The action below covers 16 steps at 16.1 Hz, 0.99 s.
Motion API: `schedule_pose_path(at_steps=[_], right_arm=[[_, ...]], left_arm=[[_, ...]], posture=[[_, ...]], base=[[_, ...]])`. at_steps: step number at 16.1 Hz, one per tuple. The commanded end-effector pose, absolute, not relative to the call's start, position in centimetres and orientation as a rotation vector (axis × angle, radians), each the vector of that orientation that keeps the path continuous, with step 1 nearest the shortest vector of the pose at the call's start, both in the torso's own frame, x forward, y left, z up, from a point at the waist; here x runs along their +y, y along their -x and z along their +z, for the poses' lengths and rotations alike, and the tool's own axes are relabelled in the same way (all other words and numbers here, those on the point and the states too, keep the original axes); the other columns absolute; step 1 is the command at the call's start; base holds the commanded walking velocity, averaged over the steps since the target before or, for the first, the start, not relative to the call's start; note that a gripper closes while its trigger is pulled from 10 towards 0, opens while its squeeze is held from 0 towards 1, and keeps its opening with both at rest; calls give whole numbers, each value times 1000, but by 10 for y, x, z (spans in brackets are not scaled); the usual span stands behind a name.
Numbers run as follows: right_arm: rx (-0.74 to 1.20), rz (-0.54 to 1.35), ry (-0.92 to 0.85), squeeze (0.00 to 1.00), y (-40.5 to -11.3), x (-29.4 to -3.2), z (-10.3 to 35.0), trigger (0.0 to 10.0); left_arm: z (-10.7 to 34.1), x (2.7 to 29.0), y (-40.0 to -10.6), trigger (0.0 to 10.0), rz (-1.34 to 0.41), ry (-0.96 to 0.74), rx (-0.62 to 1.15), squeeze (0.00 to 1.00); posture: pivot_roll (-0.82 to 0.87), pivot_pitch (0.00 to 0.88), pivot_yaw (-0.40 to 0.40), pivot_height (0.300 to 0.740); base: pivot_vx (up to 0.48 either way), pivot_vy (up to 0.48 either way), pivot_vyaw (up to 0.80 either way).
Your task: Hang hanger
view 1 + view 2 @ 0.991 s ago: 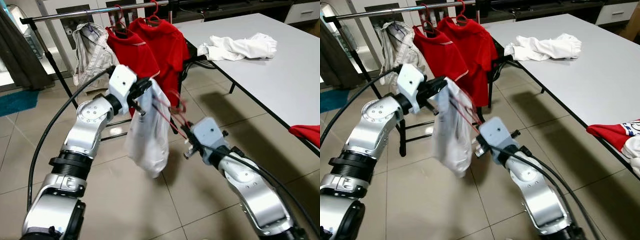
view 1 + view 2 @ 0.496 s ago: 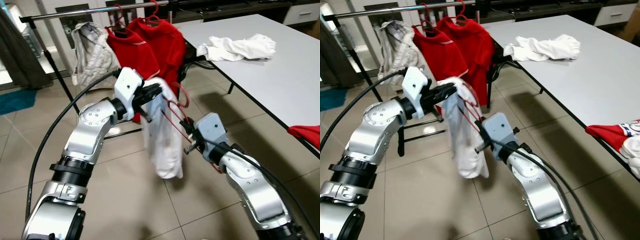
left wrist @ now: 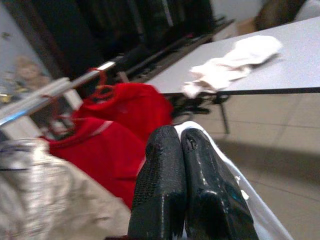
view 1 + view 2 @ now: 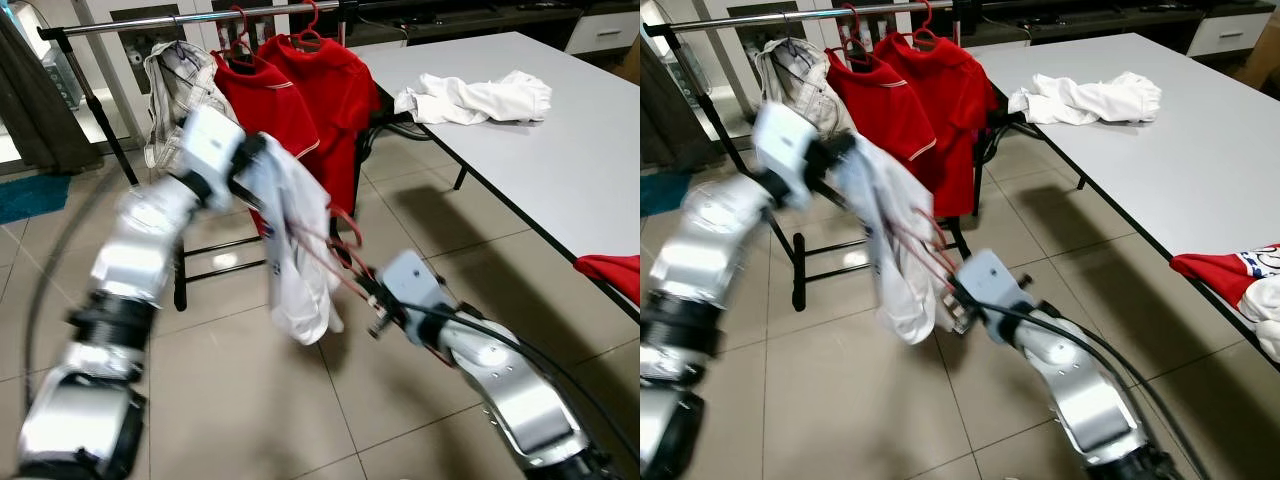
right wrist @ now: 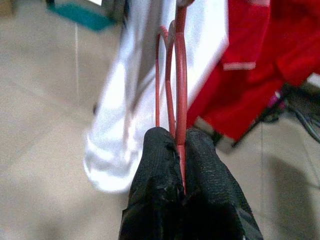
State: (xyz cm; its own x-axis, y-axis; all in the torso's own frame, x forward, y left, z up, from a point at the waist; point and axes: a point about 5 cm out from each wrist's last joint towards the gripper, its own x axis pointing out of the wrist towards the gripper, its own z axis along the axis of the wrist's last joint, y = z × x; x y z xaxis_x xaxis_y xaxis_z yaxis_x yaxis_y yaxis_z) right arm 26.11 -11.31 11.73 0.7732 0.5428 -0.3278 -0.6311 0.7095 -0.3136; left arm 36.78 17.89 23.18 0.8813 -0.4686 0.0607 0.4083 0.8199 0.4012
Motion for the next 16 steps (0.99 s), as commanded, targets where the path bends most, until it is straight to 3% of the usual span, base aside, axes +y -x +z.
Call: schedule_pose_path(at_steps=[1,7,11,16], right_arm=[[210,679,442,0,-258,-116,125,10000],[70,649,350,0,-257,-142,165,10000],[-8,759,214,0,-249,-125,178,10000],[13,816,188,0,-247,-110,170,10000]], left_arm=[[241,181,-369,0,-498,-409,-184,0],[238,178,-368,0,-649,-390,-147,0],[233,170,-367,0,-697,-386,-135,0],[233,161,-360,0,-797,-333,-153,0]], posture=[[-132,0,49,740],[-142,0,70,740],[-140,0,71,740],[-132,0,70,740]], base=[[0,0,0],[0,0,0],[0,0,0],[0,0,0]])
